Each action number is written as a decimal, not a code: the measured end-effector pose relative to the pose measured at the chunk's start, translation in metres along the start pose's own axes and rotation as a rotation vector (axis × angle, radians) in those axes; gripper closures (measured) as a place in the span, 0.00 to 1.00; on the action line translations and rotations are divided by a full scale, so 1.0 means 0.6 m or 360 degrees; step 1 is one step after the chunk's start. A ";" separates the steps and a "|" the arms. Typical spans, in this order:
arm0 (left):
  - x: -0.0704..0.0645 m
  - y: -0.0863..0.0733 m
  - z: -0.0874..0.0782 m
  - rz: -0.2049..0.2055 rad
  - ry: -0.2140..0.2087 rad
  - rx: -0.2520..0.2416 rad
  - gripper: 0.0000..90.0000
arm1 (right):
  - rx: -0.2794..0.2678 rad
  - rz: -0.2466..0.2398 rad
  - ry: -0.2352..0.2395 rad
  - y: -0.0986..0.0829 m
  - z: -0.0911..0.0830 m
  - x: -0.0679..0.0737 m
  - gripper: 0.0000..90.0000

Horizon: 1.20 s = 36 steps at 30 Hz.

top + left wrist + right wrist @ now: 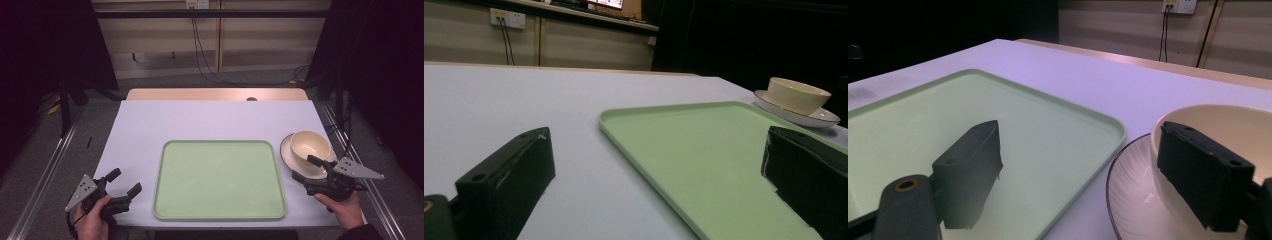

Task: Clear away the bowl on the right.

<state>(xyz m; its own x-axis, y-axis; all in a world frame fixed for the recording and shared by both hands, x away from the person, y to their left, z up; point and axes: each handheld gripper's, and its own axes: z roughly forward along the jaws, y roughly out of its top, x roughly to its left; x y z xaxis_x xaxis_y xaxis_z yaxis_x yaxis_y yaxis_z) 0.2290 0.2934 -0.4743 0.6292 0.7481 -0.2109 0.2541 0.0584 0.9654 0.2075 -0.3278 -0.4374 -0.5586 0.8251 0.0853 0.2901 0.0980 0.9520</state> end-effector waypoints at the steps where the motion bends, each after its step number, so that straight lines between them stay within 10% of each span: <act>1: 0.000 0.000 0.000 0.0001 0.0001 0.0000 0.01 | 0.0002 0.0000 -0.0004 0.000 0.000 -0.001 0.19; 36: -0.002 -0.001 0.000 -0.0005 0.0007 0.0016 0.01 | 0.0070 0.0084 -0.0055 0.014 -0.010 -0.031 0.18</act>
<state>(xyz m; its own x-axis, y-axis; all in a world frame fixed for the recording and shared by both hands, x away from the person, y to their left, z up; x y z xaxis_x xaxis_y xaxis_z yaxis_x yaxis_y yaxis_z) 0.2281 0.2924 -0.4745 0.6249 0.7510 -0.2133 0.2636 0.0543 0.9631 0.2157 -0.3457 -0.4290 -0.5149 0.8482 0.1242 0.3527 0.0775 0.9325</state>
